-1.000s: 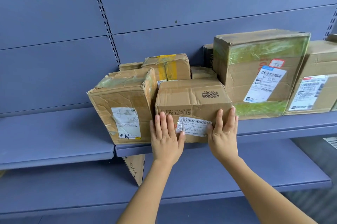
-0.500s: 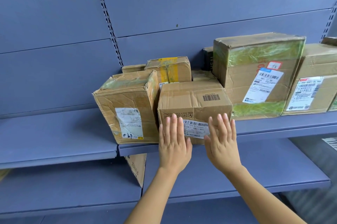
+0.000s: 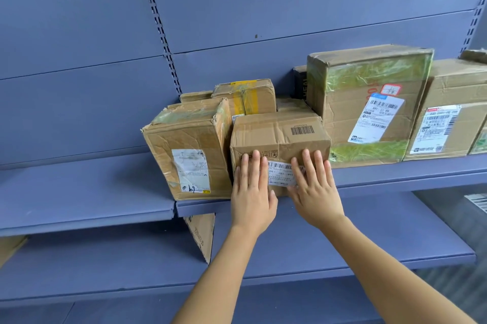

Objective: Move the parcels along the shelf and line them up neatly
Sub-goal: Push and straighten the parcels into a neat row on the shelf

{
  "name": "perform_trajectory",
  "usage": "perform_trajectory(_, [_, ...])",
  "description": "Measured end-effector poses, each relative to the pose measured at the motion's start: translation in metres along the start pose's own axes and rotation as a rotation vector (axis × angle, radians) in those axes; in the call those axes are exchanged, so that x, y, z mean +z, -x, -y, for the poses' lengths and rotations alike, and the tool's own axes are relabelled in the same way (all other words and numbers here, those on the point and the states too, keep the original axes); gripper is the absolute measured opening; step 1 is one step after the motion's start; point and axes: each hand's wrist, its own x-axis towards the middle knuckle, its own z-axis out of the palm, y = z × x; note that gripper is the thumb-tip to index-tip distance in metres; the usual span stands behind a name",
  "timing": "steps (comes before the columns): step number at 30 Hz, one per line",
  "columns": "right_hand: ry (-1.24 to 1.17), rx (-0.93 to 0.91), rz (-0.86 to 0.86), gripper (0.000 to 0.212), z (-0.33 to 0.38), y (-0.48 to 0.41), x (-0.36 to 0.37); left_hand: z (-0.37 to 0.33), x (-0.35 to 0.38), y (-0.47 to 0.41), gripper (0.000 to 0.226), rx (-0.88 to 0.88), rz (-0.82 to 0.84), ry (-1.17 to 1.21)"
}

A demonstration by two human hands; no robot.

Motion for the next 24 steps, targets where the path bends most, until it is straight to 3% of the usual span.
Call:
perform_trajectory(10, [-0.066, -0.088, 0.058, 0.067, -0.008, 0.031, -0.035, -0.010, -0.031, 0.018, 0.090, -0.088, 0.088, -0.058])
perform_trajectory(24, [-0.308, -0.073, -0.016, 0.059, 0.040, 0.008, -0.065, 0.008, -0.058, 0.035, 0.088, -0.141, 0.002, -0.070])
